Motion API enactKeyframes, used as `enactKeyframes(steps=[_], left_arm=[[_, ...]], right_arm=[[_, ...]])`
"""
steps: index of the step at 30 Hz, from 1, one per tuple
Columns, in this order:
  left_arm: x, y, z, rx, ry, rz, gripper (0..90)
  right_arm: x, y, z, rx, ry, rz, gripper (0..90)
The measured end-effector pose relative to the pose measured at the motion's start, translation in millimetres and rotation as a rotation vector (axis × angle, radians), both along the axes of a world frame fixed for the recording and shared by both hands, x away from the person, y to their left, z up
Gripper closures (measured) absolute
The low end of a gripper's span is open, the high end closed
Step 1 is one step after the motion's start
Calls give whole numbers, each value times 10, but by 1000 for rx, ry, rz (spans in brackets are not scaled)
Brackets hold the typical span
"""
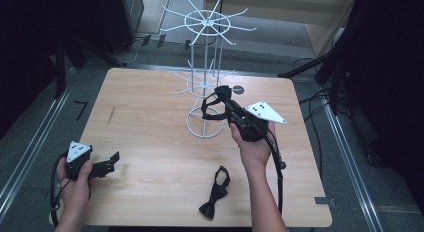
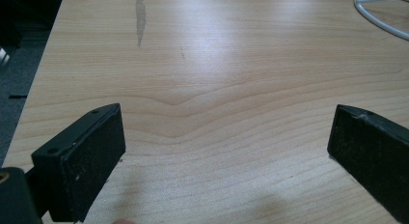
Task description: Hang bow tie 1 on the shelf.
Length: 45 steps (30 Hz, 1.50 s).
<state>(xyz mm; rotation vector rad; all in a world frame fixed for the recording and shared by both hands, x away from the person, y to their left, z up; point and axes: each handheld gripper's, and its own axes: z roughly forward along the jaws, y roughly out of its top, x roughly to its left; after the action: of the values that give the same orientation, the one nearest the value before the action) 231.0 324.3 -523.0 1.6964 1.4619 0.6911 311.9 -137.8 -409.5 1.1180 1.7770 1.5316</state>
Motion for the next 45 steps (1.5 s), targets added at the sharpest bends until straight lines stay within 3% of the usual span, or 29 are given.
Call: enactKeyframes(steps=[9,22,34,45], left_arm=[[2,4,0,3,-3,1,1],[0,1,2,3,0,2,1],[0,0,2,4,-1,0,1],[-3,-2,1,2,-2,1,1]], right_arm=[[52,27,-120,24,21,-23,782],[78,51,-327,12,54,-32,752],[20,-1,-442,20,92,-5,557],[-173,-144,-554,-2,110,4,493]])
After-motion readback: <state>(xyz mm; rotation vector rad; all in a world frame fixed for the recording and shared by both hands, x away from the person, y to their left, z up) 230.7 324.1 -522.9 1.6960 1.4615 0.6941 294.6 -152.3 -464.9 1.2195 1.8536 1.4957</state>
